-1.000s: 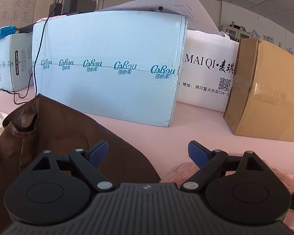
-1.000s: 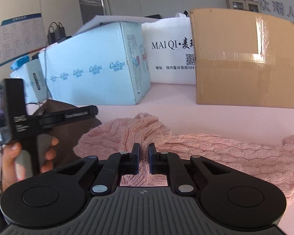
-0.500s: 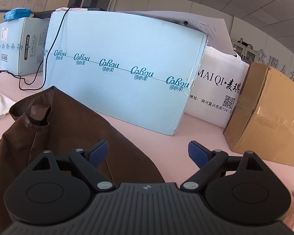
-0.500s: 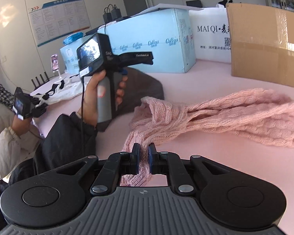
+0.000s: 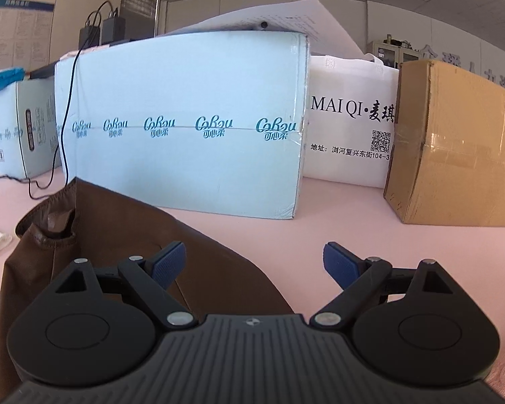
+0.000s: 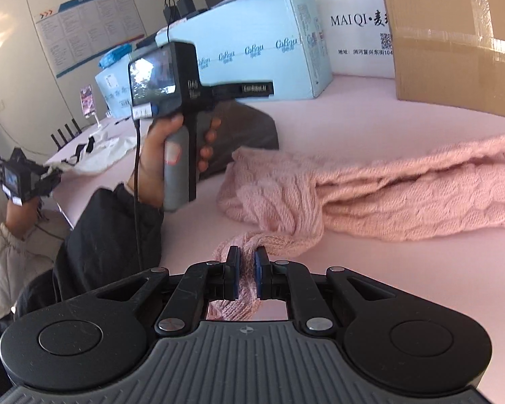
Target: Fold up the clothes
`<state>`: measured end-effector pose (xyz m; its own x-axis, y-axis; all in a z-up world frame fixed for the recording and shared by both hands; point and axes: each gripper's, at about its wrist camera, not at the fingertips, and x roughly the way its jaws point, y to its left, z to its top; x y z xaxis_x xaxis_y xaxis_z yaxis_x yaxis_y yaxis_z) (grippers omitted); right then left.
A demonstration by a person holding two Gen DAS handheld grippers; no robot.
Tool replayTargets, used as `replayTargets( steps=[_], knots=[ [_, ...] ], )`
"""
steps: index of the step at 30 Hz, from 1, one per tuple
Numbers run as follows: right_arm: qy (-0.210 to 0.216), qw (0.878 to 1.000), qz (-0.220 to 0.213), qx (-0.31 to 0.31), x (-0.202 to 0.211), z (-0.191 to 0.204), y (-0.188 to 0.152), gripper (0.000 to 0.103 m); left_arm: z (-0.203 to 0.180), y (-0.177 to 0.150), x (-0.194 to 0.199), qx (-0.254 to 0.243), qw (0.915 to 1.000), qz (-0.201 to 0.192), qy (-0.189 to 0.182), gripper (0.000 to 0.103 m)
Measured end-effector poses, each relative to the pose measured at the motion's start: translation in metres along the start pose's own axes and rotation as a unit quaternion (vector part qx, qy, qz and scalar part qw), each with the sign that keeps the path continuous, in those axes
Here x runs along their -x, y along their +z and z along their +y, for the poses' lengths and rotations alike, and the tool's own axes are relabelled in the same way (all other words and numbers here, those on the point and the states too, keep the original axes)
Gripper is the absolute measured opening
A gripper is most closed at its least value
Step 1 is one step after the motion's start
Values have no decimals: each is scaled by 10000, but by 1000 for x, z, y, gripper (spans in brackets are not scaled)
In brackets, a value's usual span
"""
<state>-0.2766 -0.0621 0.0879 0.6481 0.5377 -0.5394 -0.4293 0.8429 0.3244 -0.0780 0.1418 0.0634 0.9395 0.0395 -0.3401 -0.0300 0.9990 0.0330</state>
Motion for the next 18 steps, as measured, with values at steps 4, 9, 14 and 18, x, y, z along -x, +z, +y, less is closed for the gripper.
replayTargets(
  steps=[4, 9, 14, 18],
  knots=[
    [-7, 9994, -285, -183, 5, -2, 29, 12, -14, -3, 6, -466, 9987, -180, 36, 88],
    [-566, 9950, -829, 11, 8, -1, 56, 11, -23, -5, 15, -874, 9953, -408, -5, 88],
    [-1367, 9842, -1087, 274, -17, -11, 100, 10, -14, -2, 14, -542, 9977, -396, 59, 88],
    [-2102, 9691, -1215, 441, -55, -26, 141, 9, -6, 1, 9, -169, 9995, -255, 119, 88]
  ],
)
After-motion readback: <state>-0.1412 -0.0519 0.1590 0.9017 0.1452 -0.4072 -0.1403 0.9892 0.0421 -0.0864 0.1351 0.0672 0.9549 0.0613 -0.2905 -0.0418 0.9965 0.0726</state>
